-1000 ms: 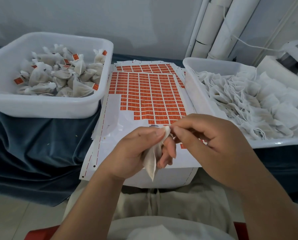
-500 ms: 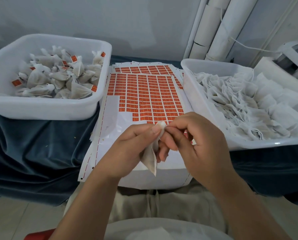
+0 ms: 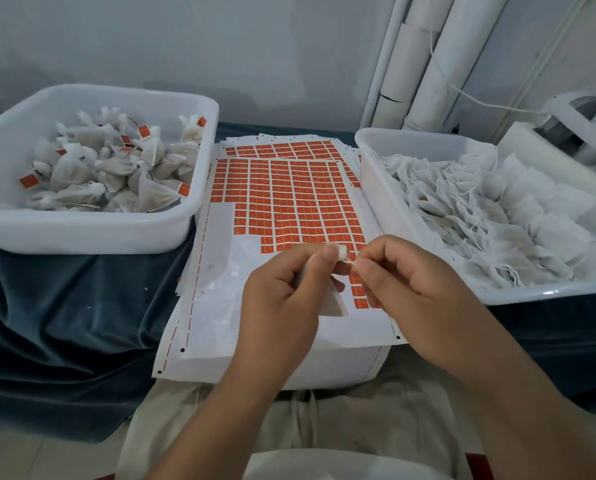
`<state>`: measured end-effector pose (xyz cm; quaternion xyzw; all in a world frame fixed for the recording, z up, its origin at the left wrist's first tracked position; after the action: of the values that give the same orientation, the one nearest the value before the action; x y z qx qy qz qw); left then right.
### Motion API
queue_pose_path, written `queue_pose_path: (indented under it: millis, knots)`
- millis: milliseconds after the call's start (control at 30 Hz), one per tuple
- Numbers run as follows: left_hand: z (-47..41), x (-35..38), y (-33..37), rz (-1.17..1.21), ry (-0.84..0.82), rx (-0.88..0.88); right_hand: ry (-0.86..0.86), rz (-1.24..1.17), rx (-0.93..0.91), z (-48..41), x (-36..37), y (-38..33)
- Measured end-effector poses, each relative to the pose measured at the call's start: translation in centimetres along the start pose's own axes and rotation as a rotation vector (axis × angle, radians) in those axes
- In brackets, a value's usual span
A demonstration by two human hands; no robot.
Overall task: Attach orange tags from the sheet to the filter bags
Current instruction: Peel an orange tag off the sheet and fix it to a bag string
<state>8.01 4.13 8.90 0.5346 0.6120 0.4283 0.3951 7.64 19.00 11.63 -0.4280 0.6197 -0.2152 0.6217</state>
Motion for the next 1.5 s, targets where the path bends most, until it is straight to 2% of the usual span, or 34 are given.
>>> queue_pose_path:
  millis: [200, 333, 500, 667, 767, 900, 1033, 1133, 1200, 1267, 1433, 1500]
  knots:
    - [0.2, -0.1, -0.3, 0.183, 0.039, -0.06, -0.067, -0.268, 0.071, 0.0, 1.1, 0.7]
    - [0.2, 1.1, 0.9, 0.052, -0.121, 0.042, -0.089, -0.394, 0.09, -0.1, 1.8, 0.7]
    - [-0.1, 0.9, 0.5, 0.064, -0.168, -0.01, -0.11, -0.446, 0.131, -0.1, 2.1, 1.1]
    - [-0.1, 0.2, 0.1, 0.001, -0.063, -0.021, -0.086, -0.294, 0.091, -0.3, 1.8, 1.3]
    - [-0.5, -1.3, -0.7, -0.011, 0.066, -0.059, -0.122, -0.272, 0.056, 0.0, 1.6, 1.2]
    - [-0.9, -2.5, -2.3, 0.14, 0.12, -0.209, -0.176, -0.547, 0.096, -0.1, 2.0, 1.6]
    - [-0.6, -0.9, -3.5, 0.34, -0.018, -0.373, -0.115, -0.894, 0.133, -0.9, 2.3, 2.1]
    - [-0.3, 0.7, -3.6, 0.513, -0.18, -0.458, -0.182, -1.224, 0.117, -0.8, 3.4, 1.3]
    - [-0.1, 1.2, -3.0, 0.432, -0.27, -0.394, -0.205, -1.391, 0.129, -0.7, 3.8, 0.9]
    - [-0.1, 1.3, -2.2, 0.293, -0.298, -0.275, -0.19, -1.451, 0.137, -0.9, 3.9, 0.8]
    - [-0.4, 0.3, -1.0, -0.159, -0.074, -0.006, -0.005, -1.188, 0.129, -0.8, 2.6, 1.9]
    - [-0.4, 0.3, -1.0, -0.169, -0.05, -0.022, 0.036, -1.117, 0.107, -0.7, 1.9, 1.9]
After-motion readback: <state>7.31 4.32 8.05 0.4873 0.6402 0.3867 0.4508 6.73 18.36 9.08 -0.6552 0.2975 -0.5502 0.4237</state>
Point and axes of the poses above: each hand's wrist, its own z-axis away from the middle knuckle, its own x-axis out of the palm, y = z × x, the point moved 9 cm from there along -z, towards the middle knuckle, and after that the axes turned 1 degree about z, right-handed, at the moved point
